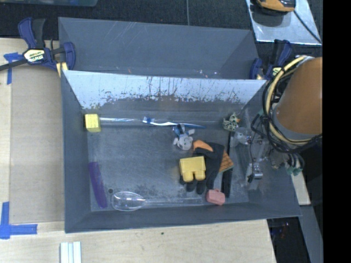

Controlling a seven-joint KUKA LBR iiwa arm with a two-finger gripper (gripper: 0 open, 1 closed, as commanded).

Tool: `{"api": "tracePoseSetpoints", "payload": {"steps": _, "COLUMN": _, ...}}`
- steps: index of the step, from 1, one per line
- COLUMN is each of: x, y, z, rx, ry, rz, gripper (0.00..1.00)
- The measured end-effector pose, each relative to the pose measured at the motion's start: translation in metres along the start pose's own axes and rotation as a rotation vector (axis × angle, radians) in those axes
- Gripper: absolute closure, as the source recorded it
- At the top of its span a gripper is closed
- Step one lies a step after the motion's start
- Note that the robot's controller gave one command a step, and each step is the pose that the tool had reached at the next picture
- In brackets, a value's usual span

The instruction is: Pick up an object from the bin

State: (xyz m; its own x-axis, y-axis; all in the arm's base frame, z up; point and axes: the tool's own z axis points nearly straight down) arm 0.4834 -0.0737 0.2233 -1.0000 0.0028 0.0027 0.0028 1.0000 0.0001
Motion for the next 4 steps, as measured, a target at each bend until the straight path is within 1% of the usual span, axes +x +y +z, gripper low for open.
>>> {"api": "tracePoseSetpoints", "payload": {"steps": 1, "x": -0.002, "y": 0.001, "z": 0.0, "rx": 0.002, "ry": -0.009, "rz": 0.003, "gripper": 0.0}}
{"api": "tracePoseSetpoints", "payload": {"steps": 2, "x": -0.013, "y": 0.04, "z": 0.098, "rx": 0.0, "ry": -0.012, "rz": 0.099, "gripper": 0.0}}
{"api": "tracePoseSetpoints", "payload": {"steps": 3, "x": -0.013, "y": 0.101, "z": 0.083, "rx": -0.002, "ry": -0.024, "rz": 0.136, "gripper": 0.0}}
{"api": "tracePoseSetpoints", "payload": {"steps": 4, "x": -0.022, "y": 0.095, "z": 0.111, "rx": 0.001, "ry": -0.01, "rz": 0.29, "gripper": 0.0}}
